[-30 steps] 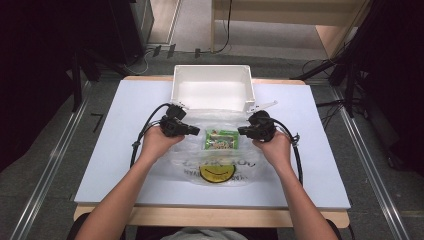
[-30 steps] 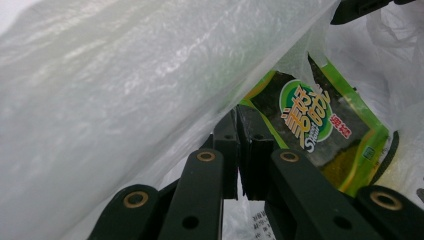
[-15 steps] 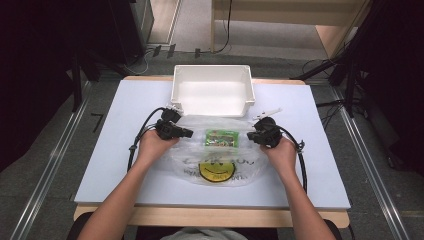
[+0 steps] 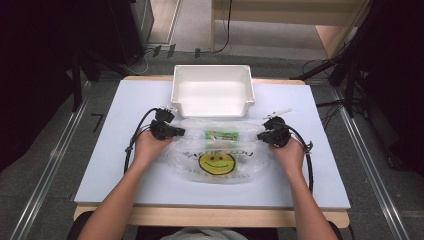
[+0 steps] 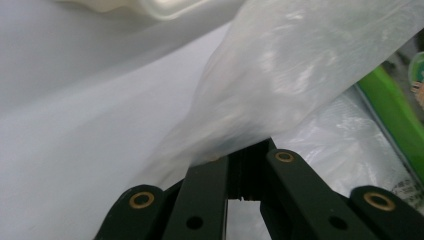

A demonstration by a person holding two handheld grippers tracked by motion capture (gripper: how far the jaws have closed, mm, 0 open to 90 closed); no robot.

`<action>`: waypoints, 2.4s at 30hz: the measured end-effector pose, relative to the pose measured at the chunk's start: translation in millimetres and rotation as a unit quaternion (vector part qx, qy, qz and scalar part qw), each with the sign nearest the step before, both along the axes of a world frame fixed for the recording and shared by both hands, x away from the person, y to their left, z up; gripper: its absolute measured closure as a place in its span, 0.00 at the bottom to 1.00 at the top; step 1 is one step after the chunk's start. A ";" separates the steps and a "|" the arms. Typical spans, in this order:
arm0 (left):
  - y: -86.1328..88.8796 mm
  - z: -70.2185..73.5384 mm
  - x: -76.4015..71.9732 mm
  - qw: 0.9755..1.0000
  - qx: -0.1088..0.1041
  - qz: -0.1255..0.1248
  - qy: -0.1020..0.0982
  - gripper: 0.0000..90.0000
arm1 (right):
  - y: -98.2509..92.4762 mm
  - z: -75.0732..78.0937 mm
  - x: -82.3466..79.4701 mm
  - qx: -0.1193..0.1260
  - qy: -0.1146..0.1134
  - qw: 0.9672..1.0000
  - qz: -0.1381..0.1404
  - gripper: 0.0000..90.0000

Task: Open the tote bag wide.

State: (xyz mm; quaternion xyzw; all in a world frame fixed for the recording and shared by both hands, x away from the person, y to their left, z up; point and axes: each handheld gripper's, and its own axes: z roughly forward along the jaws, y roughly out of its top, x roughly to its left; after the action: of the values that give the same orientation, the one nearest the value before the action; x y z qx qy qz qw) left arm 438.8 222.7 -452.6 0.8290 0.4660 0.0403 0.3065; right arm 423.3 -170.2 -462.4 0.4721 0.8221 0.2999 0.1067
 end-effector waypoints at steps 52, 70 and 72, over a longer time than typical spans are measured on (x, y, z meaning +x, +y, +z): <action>20.6 31.8 -10.3 0.998 -0.065 0.000 0.003 0.94 | -38.2 24.5 -13.1 0.048 -0.013 0.999 -0.018 0.93; -0.8 51.1 -16.7 0.996 -0.079 -0.040 0.001 0.92 | -31.5 47.7 -19.2 0.071 -0.016 0.997 0.014 0.61; -5.2 51.5 -16.7 0.996 -0.073 -0.048 0.002 0.92 | -25.1 46.3 -18.4 0.066 -0.016 0.997 0.020 0.55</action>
State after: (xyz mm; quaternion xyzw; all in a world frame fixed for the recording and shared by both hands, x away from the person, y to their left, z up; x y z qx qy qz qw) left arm 422.0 217.5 -401.1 0.8259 0.4277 -0.0104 0.3671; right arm 404.9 -195.2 -416.1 0.4568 0.8079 0.3632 0.0820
